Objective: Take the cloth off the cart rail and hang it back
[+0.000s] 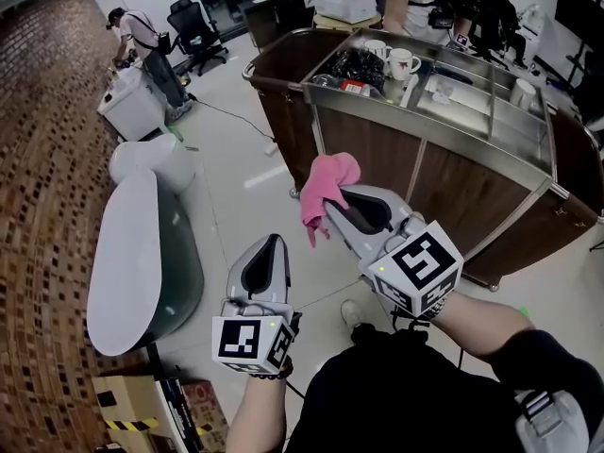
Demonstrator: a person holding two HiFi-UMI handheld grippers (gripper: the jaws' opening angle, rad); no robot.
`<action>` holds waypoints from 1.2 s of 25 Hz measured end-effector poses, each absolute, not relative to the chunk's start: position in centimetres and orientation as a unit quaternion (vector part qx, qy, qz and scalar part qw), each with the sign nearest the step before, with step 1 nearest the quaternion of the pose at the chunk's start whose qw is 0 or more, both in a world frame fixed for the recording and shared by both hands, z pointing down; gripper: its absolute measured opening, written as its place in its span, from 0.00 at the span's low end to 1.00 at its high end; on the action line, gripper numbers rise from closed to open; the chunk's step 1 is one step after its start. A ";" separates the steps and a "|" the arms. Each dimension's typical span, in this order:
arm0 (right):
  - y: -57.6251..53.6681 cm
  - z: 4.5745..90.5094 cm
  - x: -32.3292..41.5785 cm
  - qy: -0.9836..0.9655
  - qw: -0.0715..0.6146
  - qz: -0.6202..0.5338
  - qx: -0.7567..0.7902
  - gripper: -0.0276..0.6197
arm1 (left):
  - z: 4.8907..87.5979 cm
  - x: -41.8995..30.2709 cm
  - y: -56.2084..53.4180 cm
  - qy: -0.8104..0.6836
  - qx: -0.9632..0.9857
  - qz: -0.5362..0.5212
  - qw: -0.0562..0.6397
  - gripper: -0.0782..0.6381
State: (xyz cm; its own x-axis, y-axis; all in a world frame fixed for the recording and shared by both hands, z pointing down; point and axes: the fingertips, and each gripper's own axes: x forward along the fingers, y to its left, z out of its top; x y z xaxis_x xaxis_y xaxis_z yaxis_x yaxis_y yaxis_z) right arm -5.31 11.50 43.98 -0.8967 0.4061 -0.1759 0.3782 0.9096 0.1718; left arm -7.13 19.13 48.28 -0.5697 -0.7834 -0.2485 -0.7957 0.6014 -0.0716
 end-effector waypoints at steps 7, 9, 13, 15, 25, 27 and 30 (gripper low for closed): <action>10.8 43.8 -13.2 0.969 0.111 0.057 0.213 0.14 | 47.3 -14.9 18.1 0.888 -0.440 0.008 0.130 0.11; 10.3 43.4 -15.2 0.968 0.112 0.057 0.216 0.14 | 47.0 -16.9 17.4 0.889 -0.440 0.006 0.130 0.11; 9.4 41.6 -20.9 0.967 0.114 0.056 0.219 0.14 | 45.4 -22.8 16.4 0.890 -0.439 0.007 0.127 0.11; 10.4 41.2 -25.3 0.967 0.114 0.059 0.219 0.14 | 44.9 -27.4 17.2 0.889 -0.440 0.012 0.127 0.11; 11.9 39.9 -33.8 0.971 0.112 0.072 0.197 0.14 | 43.5 -36.5 18.4 0.878 -0.459 0.019 0.133 0.11; 11.5 40.7 -36.0 0.973 0.110 0.073 0.188 0.14 | 44.4 -38.7 17.9 0.874 -0.467 0.020 0.132 0.11; 12.2 40.7 -38.5 0.976 0.111 0.073 0.173 0.14 | 44.6 -41.4 18.6 0.867 -0.480 0.024 0.129 0.11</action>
State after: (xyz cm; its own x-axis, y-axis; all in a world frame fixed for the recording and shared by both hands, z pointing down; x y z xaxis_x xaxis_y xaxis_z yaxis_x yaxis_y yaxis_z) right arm -38.47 12.16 40.65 -0.9156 0.3540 -0.1906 0.3218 0.9295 0.1805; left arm -41.41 18.62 44.65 -0.5062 -0.8262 -0.2474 -0.8385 0.5385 -0.0828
